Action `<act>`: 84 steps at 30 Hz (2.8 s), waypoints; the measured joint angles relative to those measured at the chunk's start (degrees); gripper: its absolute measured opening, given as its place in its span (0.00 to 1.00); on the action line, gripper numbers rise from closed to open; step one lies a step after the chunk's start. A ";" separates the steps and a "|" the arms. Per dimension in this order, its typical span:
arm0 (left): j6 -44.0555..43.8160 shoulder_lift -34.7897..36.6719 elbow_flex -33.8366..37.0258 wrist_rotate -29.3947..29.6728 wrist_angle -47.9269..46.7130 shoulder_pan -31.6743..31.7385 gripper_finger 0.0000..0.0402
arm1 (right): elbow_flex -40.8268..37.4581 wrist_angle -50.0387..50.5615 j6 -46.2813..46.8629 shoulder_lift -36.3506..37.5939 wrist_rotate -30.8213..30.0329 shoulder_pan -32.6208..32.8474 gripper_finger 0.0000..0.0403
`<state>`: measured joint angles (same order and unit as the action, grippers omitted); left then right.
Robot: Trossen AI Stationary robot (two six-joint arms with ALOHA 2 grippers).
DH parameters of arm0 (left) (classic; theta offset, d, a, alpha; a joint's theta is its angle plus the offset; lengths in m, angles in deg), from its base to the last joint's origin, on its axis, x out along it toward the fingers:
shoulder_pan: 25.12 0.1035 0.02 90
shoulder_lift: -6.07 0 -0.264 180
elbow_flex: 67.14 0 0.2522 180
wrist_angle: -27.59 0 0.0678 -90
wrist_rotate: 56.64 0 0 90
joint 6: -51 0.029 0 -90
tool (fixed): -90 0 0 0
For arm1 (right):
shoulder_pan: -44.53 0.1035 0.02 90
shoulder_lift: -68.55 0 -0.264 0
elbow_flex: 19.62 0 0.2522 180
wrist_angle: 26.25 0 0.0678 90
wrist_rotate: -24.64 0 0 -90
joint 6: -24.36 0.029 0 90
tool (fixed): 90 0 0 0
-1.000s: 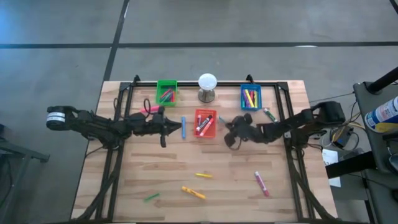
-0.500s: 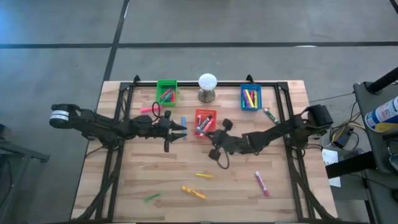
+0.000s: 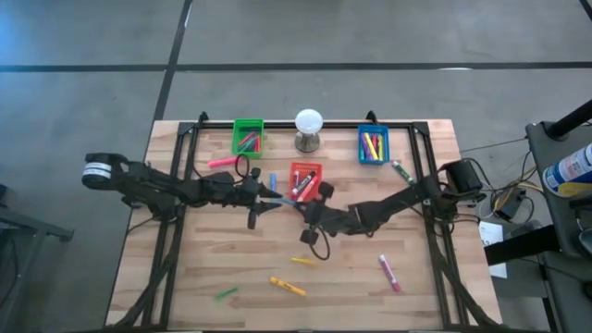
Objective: Pick & Place Markers
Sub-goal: Put the blue pen into the green bin
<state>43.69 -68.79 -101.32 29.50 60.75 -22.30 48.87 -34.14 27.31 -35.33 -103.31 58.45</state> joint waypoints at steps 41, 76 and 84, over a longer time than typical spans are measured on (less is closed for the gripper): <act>4.55 18.89 -7.69 9.81 -27.00 1.75 0.07 | -0.28 4.59 2.73 2.91 -0.92 2.27 0.35; 5.90 2.02 -13.05 18.15 -41.85 38.34 0.07 | -3.46 29.17 16.56 12.79 -8.74 12.15 0.11; 6.04 2.32 -13.16 19.04 -42.59 38.44 0.20 | -3.46 29.19 16.38 12.76 -8.73 12.10 0.11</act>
<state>49.73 -66.47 -114.49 48.54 18.16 16.13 45.41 -4.95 43.69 -22.56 -112.04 70.55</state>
